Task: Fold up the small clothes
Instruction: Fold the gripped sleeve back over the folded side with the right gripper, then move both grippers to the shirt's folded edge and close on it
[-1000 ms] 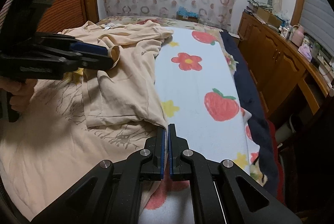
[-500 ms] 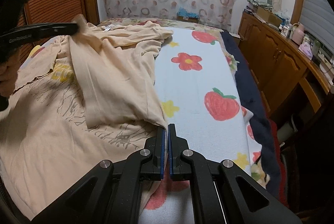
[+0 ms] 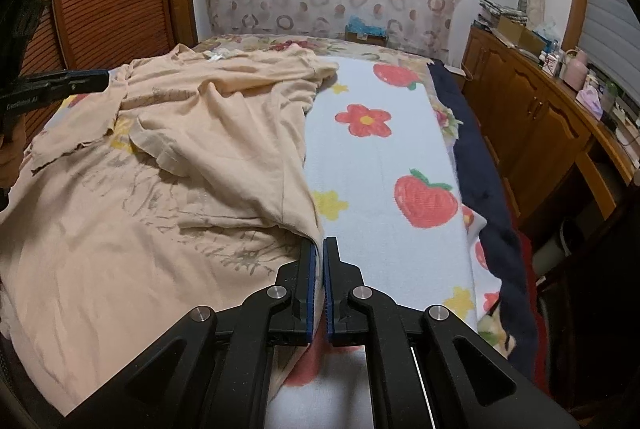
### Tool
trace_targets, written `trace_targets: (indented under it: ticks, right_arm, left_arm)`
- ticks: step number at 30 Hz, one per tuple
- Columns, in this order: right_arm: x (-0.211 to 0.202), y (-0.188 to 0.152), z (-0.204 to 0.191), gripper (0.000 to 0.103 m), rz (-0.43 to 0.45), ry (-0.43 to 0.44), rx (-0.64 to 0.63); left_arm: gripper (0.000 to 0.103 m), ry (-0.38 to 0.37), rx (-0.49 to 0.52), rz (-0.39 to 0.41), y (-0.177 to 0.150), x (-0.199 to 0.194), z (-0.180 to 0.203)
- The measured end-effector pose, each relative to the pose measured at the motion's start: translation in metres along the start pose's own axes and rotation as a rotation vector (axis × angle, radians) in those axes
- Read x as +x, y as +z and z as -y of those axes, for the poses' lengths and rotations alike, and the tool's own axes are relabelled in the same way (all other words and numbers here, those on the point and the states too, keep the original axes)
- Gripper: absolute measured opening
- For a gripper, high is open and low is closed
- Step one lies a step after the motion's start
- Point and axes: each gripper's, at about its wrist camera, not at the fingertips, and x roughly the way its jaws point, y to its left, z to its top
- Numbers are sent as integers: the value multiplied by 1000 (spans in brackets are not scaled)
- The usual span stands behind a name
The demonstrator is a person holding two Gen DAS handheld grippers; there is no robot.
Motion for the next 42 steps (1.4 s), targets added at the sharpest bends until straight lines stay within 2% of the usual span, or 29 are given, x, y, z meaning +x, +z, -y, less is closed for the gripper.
trace_targets:
  ticks: [1,3,4,5,14,20,26,33,35,40,42]
  right_arm:
    - [-3,2,0,8,8,3,-1]
    - [-9,8,-1,18,29,14,-7]
    - [-11,12,-2,24,37,16,-9]
    - [-12,17,-2,25,43,16,-15]
    - [9,78,-6,26,78,40,-51]
    - [74,107,-8,26,-5,97,-51]
    - [134,140,5,26,-80,110,-47]
    - [168,171,4,25,-77,129,-73]
    - [173,180,3,4,-53,142,-79]
    - [177,201,-7,2,60,142,-107]
    - [177,204,-9,2,66,166,-102]
  left_arm:
    - [62,4,4,9,-1,-3,-3]
    - [82,27,2,23,-3,-9,-12]
    - [82,36,-3,31,-4,-11,-18]
    - [82,41,-8,29,-5,-12,-23]
    - [82,154,-57,9,-11,-10,-84]
    - [82,200,-93,-39,-19,4,-126]
    - [82,239,-119,-93,-22,21,-162]
    - [82,217,-170,-136,-32,36,-181]
    - [82,210,-173,-153,-35,40,-180]
    - [82,222,-164,-173,-35,43,-176]
    - [82,225,-168,-184,-35,45,-177]
